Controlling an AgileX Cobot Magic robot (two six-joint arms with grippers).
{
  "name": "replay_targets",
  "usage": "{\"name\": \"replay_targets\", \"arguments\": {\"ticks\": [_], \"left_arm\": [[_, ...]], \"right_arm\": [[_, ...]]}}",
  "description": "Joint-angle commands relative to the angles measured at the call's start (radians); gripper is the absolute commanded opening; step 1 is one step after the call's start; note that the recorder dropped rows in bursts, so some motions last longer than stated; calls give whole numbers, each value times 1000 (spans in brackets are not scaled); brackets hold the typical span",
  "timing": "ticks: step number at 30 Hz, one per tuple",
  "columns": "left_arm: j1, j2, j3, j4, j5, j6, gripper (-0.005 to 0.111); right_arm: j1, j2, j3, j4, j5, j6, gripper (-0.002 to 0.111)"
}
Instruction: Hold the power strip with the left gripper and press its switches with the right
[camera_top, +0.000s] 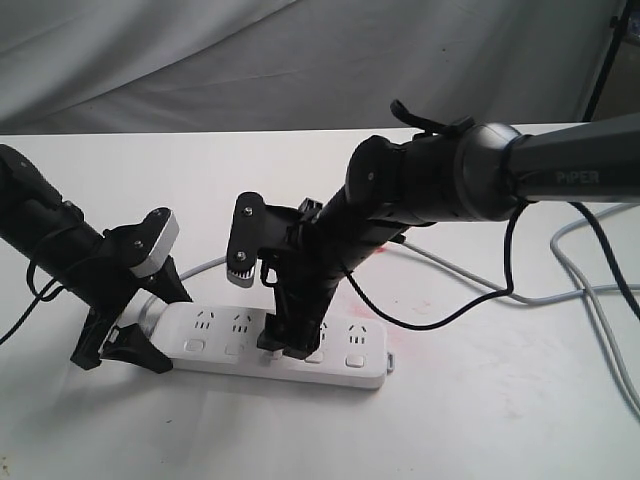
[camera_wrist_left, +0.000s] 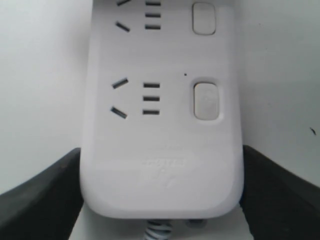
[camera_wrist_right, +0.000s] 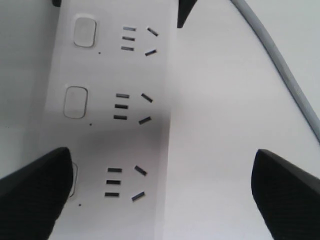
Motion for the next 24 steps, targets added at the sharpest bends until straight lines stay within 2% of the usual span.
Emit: {"name": "replay_targets", "arguments": {"ticks": [1,24], "left_arm": [[-6,-2,5,-6,-3,0,0],[-6,-2,5,-6,-3,0,0]], "right_arm": [[-7,-7,4,-6,-9,5,88],[-1,43,32,-127,-20,66,88]]}}
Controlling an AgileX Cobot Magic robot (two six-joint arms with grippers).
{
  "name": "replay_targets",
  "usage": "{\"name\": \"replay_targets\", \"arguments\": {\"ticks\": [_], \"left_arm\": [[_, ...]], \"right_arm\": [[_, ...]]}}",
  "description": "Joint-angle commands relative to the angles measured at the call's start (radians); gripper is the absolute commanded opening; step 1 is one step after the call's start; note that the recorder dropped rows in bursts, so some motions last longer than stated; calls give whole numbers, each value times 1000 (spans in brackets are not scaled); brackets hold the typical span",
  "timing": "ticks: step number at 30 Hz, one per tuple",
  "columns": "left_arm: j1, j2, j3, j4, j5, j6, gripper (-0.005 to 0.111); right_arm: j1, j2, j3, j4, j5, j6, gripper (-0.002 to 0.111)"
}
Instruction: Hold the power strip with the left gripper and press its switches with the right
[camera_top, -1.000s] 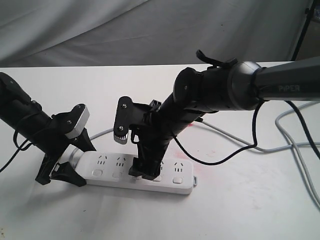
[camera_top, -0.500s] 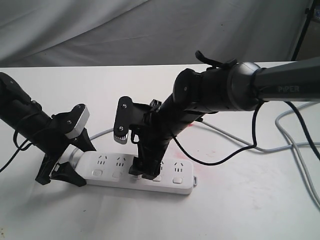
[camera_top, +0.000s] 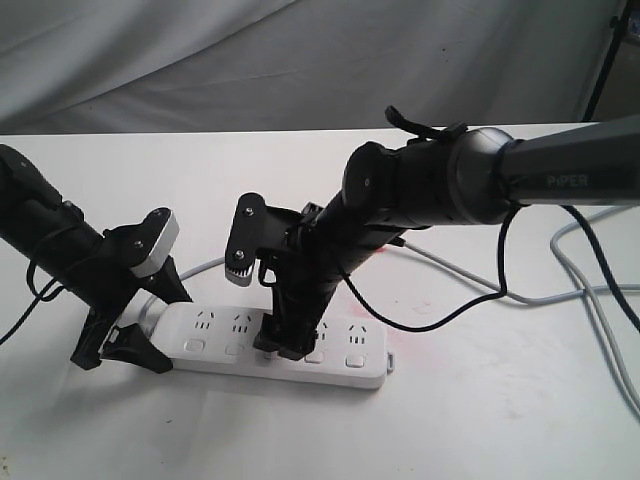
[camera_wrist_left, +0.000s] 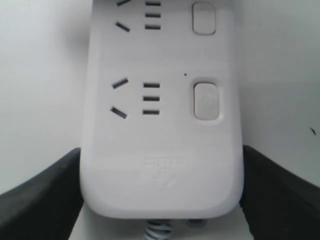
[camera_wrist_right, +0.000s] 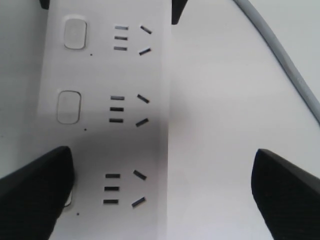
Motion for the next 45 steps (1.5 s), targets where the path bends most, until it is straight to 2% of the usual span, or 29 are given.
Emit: {"name": "replay_targets", "arguments": {"ticks": [1,6,26,32,45], "left_arm": [[-6,-2,5,-6,-3,0,0],[-6,-2,5,-6,-3,0,0],[-6,-2,5,-6,-3,0,0],[-6,-2,5,-6,-3,0,0],[-6,-2,5,-6,-3,0,0]], "right_arm": [[1,21,46,-111,-36,-7,88],[6,21,80,-129,-110,-7,88],[10,21,82,-187,-18,-11,88],[13,21,151,-183,-158,-57,88],[13,9,151,-112,-165,-76,88]]}}
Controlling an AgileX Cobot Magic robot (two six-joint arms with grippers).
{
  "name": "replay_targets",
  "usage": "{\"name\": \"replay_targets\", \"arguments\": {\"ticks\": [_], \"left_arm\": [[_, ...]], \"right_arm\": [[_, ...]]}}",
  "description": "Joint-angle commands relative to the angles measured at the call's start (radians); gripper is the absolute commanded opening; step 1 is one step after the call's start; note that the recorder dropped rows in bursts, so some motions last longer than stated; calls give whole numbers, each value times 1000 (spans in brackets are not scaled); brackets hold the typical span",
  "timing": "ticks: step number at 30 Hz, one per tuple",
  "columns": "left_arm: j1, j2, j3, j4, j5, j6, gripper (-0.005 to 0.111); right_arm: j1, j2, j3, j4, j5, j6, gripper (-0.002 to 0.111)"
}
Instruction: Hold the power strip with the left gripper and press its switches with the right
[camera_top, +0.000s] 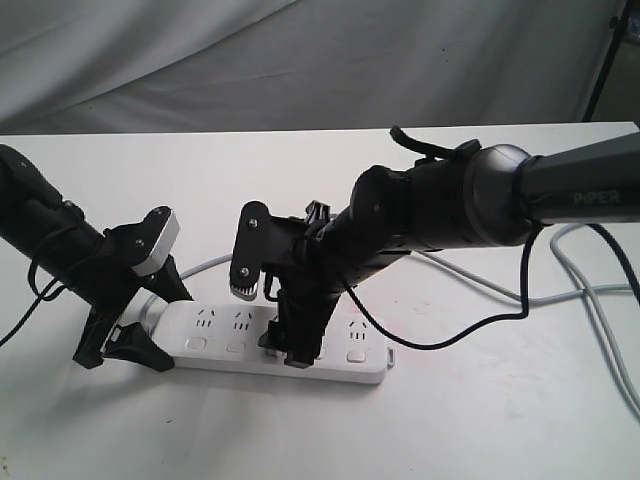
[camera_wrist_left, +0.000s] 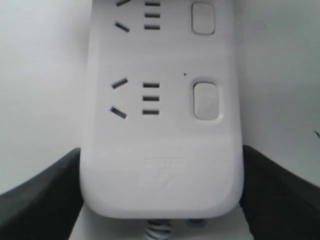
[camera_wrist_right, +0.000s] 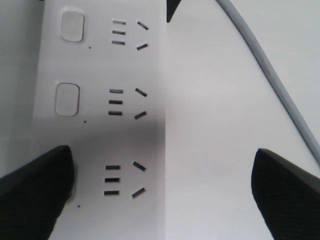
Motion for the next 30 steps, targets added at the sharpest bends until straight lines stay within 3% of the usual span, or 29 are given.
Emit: {"name": "replay_targets", "arguments": {"ticks": [1,15,30], "left_arm": [[-6,-2,4,2,2,0,0],[-6,-2,4,2,2,0,0],[-6,-2,4,2,2,0,0]], "right_arm": [[-10,36,35,-48,1,-72,88],[-10,-133,35,169,79,-168,88],[-45,-144,35,176,108,-165,88]]}}
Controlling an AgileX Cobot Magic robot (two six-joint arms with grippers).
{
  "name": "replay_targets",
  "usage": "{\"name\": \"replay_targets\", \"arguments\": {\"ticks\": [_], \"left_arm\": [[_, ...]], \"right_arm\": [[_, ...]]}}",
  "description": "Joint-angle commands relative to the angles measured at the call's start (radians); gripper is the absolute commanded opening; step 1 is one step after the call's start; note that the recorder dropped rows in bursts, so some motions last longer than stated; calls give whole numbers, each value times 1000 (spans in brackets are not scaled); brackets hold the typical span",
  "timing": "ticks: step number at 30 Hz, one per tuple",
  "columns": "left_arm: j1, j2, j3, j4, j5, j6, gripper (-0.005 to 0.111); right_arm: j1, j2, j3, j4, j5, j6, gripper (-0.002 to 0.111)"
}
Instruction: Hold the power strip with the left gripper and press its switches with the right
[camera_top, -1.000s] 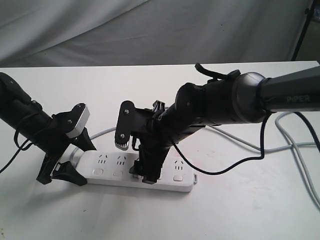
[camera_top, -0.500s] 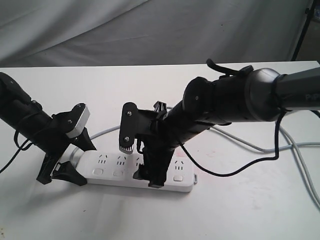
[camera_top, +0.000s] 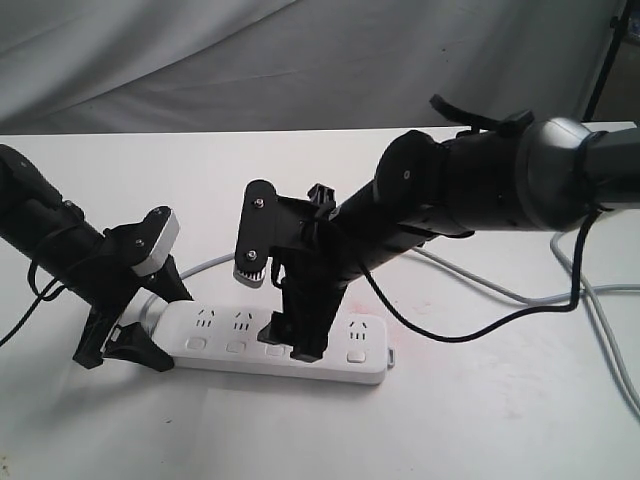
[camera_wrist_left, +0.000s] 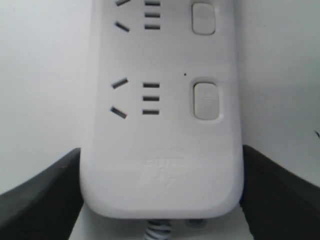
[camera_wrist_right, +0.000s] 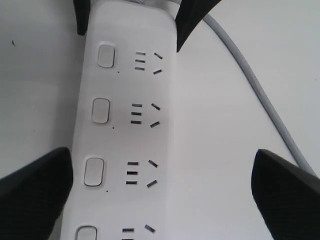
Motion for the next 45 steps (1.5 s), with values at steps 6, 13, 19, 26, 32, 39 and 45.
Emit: {"name": "replay_targets", "arguments": {"ticks": [6,13,19,26,32,39,45], "left_arm": [[-6,-2,4,2,2,0,0],[-6,-2,4,2,2,0,0],[-6,-2,4,2,2,0,0],[-6,-2,4,2,2,0,0],[-6,-2,4,2,2,0,0],[-6,-2,4,2,2,0,0],[-6,-2,4,2,2,0,0]], "right_arm": [[-78,-8,41,20,31,-44,88],[-102,-10,59,33,27,-48,88],[-122,-10,75,93,29,-113,88],[-122,-10,75,130,38,-145,88],[-122,-10,75,141,31,-149,88],[-122,20,75,175,28,-182,88],[-122,47,75,173,23,-185,88]]}}
